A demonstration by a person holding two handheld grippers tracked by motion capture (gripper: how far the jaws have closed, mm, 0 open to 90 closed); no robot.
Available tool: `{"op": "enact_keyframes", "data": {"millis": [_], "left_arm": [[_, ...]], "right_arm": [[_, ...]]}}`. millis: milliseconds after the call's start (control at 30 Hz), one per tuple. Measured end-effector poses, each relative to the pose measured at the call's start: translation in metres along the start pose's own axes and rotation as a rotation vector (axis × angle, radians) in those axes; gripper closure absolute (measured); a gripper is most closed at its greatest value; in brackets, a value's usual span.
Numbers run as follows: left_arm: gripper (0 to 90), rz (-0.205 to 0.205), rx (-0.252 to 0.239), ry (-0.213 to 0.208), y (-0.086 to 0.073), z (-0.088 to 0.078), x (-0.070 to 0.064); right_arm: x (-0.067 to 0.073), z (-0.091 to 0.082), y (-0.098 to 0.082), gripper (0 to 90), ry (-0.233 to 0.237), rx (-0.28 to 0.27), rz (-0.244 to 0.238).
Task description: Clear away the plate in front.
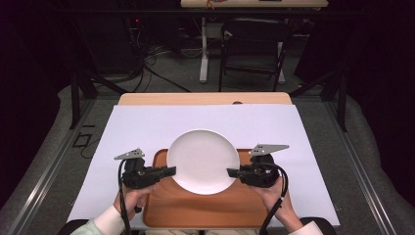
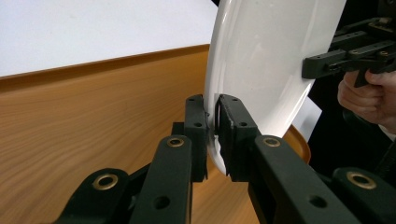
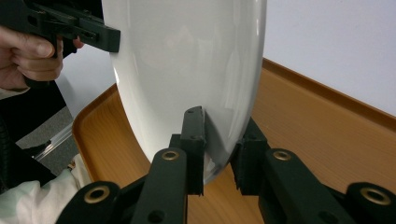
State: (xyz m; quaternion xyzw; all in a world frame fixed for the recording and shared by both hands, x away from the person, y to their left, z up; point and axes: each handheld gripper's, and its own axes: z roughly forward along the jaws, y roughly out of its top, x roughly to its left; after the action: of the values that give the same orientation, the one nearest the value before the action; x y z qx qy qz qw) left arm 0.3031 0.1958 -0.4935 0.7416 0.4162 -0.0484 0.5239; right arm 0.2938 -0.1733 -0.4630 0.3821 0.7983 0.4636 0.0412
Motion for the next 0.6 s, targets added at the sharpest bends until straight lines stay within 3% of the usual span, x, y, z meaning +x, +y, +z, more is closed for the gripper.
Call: {"op": "enact_keyframes", "data": {"millis": [267, 600], "left_arm": [[81.4, -0.015, 0.024, 0.002, -0.0038, 0.0018, 0.0009], [80.8, -0.025, 0.093, 0.021, -0.0068, 0.0068, 0.0041]], "right_arm": [[0.0004, 0.0017, -0.0036, 77.1, 0.004, 0.02, 0.016], [-0.0009, 0.0073, -0.0079, 77.1, -0.001, 0.059, 0.035]]}}
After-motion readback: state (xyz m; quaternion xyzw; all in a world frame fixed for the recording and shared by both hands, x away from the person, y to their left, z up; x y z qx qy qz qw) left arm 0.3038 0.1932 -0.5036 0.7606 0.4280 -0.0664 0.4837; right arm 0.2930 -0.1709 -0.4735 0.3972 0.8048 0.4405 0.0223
